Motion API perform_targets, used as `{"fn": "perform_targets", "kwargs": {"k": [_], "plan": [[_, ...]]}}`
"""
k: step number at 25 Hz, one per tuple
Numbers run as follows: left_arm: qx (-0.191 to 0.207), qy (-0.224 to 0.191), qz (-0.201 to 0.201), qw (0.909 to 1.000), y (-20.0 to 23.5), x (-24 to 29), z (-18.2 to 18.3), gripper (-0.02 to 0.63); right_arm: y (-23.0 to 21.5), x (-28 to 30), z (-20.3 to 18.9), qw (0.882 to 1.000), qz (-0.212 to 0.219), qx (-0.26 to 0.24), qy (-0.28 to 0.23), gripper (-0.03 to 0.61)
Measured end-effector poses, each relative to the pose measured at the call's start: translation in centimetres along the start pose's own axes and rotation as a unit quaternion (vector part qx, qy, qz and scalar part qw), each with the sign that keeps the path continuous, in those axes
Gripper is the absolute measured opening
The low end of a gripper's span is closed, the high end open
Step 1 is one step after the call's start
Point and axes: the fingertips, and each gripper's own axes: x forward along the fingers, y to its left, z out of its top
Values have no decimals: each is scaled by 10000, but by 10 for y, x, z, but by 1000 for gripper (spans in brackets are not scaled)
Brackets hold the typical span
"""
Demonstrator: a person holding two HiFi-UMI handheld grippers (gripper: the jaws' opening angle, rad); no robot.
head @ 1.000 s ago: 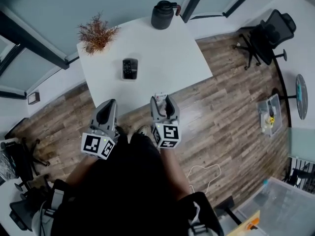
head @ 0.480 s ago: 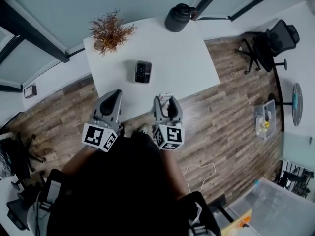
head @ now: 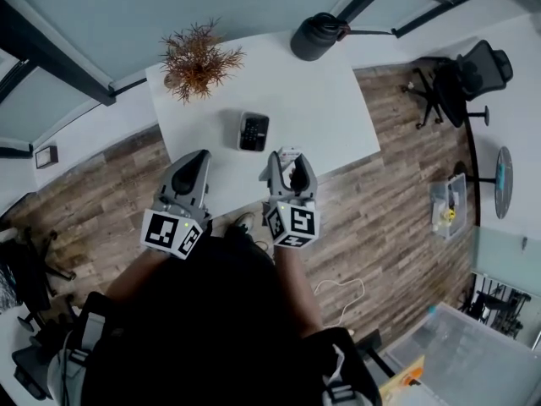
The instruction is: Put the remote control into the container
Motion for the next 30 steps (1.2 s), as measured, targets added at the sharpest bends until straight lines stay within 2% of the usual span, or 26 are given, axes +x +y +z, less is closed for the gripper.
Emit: {"fn": "perform_targets", "kwargs": {"k": [10, 19, 30], "plan": [[-19, 61, -310, 9995, 33, 0, 10, 8, 13, 36, 32, 9980, -514, 81, -348, 227], [-188, 242, -71, 9995, 55, 25, -1, 8, 8, 97, 60, 9975, -390, 131, -573, 227], [-278, 501, 22, 9984, 68, 61, -20, 8, -15, 151, 47, 9976, -421, 324, -442, 227]]}}
